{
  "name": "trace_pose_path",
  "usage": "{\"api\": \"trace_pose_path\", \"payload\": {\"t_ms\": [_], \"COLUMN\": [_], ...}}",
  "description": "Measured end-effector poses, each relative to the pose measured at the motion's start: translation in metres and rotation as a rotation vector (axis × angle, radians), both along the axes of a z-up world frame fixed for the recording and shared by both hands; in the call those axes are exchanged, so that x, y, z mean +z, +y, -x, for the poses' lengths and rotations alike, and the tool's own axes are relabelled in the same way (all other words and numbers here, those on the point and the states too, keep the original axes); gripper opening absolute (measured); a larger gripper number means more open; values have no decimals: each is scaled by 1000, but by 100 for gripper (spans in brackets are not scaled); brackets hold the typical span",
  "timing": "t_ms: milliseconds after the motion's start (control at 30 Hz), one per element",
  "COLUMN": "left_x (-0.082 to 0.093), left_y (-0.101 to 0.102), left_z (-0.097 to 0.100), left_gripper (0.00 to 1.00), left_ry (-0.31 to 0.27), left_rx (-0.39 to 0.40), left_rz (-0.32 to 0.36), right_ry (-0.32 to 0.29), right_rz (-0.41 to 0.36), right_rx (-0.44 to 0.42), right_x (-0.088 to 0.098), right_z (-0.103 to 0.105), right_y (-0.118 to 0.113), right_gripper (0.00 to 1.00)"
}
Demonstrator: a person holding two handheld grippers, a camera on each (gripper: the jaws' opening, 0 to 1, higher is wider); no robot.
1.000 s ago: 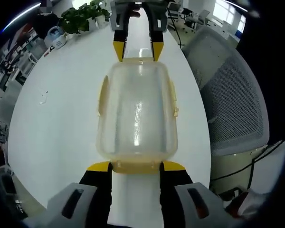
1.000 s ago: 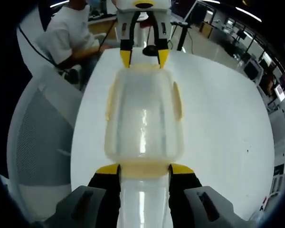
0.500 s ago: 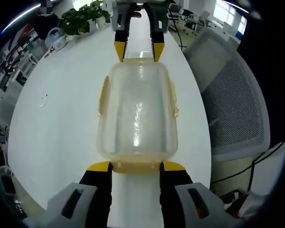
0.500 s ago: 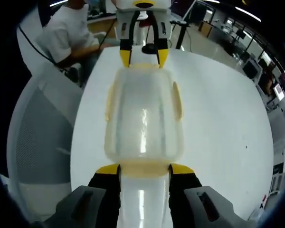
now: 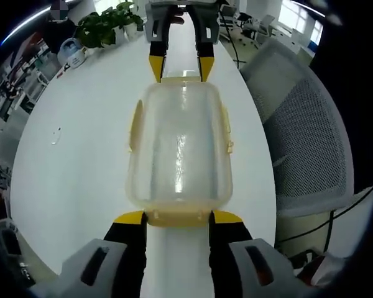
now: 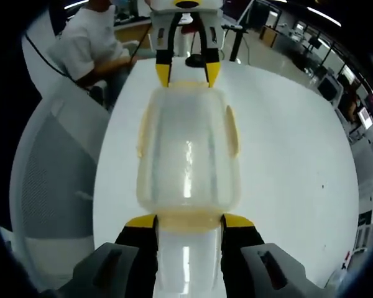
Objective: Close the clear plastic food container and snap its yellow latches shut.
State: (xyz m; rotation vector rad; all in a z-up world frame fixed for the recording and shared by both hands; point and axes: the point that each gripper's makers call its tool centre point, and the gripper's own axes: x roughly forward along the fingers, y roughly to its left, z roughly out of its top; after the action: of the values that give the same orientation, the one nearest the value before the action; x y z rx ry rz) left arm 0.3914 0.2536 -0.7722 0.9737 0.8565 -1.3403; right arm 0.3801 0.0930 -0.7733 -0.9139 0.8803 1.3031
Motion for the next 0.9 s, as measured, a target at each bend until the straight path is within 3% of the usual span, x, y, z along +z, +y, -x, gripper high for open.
{"api": "trace_pose_path", "payload": {"t_ms": [900], "left_x": [-2], "left_y": [-31], "left_z": [1], "left_gripper": [38], "left_ry": [4], "left_rx": [-11], "left_rz": [-4], "right_ry": [0], "right_rz": [-3], "right_rx": [-15], "right_x": [-2], "right_z": [3], "right_y": [-31], "right_gripper": [38]}}
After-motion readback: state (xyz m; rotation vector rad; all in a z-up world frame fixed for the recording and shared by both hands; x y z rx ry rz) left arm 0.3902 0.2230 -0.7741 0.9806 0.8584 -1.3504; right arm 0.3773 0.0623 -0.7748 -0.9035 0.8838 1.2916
